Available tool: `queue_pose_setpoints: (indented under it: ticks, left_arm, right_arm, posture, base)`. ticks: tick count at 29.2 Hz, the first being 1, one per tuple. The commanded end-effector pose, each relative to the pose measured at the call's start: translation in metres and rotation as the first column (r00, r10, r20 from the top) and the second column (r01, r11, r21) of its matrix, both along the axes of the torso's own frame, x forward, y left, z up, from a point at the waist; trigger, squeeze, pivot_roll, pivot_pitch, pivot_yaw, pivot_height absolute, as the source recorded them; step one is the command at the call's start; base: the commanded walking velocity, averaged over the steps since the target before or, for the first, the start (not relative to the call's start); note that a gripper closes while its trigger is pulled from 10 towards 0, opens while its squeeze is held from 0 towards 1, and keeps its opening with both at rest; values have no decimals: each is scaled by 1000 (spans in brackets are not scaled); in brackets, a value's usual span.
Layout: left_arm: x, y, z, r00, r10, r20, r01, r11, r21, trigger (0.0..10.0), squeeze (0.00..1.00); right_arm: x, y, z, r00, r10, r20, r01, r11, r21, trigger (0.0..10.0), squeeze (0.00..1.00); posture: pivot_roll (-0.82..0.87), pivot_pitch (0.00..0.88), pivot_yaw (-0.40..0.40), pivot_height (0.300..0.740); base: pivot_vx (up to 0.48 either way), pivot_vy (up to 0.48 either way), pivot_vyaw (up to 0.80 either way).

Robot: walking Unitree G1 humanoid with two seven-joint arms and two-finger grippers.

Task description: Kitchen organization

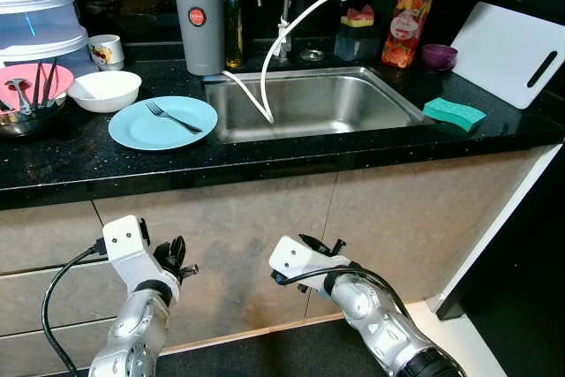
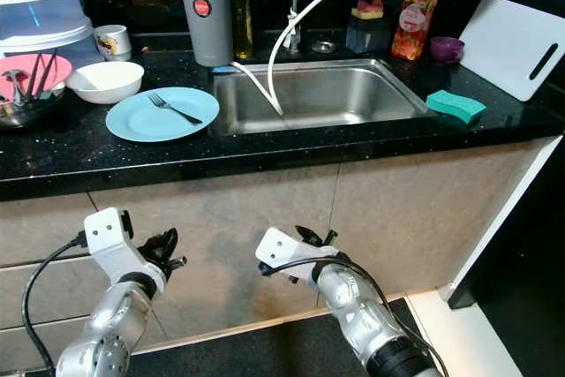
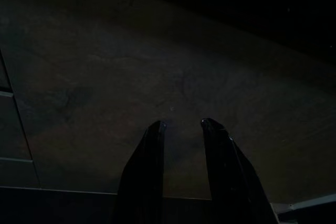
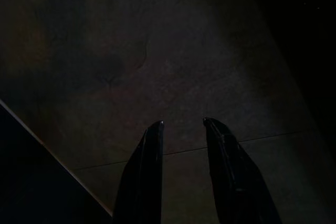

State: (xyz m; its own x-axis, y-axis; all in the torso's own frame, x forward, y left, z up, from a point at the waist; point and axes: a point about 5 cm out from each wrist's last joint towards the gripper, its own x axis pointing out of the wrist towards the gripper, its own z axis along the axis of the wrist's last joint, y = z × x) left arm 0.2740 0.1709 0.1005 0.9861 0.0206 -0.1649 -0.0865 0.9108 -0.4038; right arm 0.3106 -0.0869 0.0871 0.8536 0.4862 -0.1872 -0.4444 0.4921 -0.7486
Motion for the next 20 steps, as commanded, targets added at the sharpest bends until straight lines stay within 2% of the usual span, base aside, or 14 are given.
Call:
queue_pose_setpoints:
  ticks: [1,20]
  left_arm:
    - [-2,-2,-3,1000,-6,-14,6,1000,-13,10000,0]
    - [0,-3,-2,1000,7,-9,-7,1000,-24,10000,0]
  right_arm:
    - [-1,-2,-2,1000,-6,-5,6,1000,4,10000,0]
    - [2,-4,-1,1000,-7,-11,7,1000,5,10000,0]
  posture:
    - [-145,0,-14,740]
    - [-146,0,-20,740]
  base:
    - [0,0,0]
    - [0,0,0]
